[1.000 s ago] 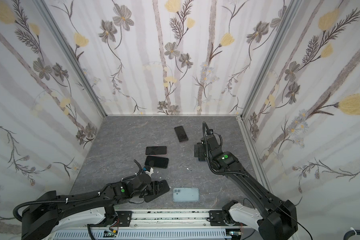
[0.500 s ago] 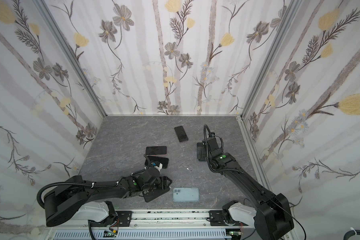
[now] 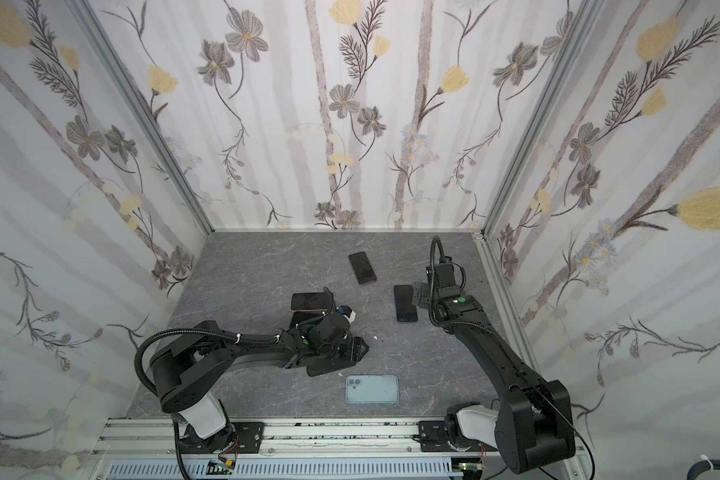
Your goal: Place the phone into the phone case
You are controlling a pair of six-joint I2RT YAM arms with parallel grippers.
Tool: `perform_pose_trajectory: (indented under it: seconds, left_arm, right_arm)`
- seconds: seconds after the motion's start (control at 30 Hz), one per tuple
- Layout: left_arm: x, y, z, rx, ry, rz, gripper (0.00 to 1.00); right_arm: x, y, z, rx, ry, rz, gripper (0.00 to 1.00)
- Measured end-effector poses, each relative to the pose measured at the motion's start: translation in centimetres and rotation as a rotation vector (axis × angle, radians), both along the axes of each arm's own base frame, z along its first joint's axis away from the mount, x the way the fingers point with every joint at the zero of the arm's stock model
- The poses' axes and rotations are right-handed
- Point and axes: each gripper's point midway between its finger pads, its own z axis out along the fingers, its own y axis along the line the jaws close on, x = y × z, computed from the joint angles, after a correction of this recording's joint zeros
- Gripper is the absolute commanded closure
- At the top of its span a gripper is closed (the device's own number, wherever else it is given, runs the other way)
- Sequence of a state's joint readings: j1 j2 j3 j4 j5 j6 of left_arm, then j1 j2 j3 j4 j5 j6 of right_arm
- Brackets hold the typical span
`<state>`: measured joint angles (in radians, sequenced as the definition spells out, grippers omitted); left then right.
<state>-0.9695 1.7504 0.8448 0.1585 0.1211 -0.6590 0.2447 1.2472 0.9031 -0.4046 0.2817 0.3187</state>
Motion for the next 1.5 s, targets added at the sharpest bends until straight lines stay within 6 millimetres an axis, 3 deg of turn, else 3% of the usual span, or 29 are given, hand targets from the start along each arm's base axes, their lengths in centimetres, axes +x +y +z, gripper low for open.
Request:
perform_pose_trajectory:
  seconds: [0.2, 0.33, 0.53, 0.7, 0.8, 0.97, 1.17, 1.37, 1.5]
  left_arm:
    - [1.4, -2.6, 0.2, -0.014, -0.003, -0.028, 0.29]
    - [2.2, -4.1, 0.4, -0.022, -0.005, -0.040, 0.29]
    - [3.7, -7.3, 0.8, -0.058, -0.010, -0.066, 0.29]
    - [4.7, -8.5, 2.3, -0.086, -0.041, -0.086, 0.27]
    - [5.4, -7.9, 4.0, -0.092, -0.064, -0.088, 0.26]
    - [7.0, -6.2, 8.5, -0.117, -0.144, -0.065, 0.24]
    - [8.6, -4.4, 12.9, -0.115, -0.251, -0.043, 0.25]
    - [10.4, -2.6, 16.8, -0.087, -0.351, -0.018, 0.25]
    - [10.2, -1.9, 17.7, -0.072, -0.375, -0.029, 0.25]
  right_arm:
    - [0.2, -0.6, -0.7, 0.001, 0.024, -0.009, 0.03]
    - [0.4, -0.8, -2.4, -0.006, 0.076, -0.009, 0.05]
    - [1.2, 0.0, -4.6, 0.025, 0.151, 0.015, 0.06]
    - [2.4, 1.8, -5.9, 0.092, 0.206, 0.071, 0.06]
    - [3.2, 3.1, -6.6, 0.131, 0.232, 0.107, 0.04]
    - [4.0, 5.0, -8.6, 0.154, 0.293, 0.154, 0.02]
    - [5.3, 6.1, -9.7, 0.144, 0.318, 0.177, 0.01]
    - [6.7, 7.3, -9.8, 0.140, 0.315, 0.200, 0.01]
    - [7.3, 8.4, -9.1, 0.141, 0.300, 0.221, 0.01]
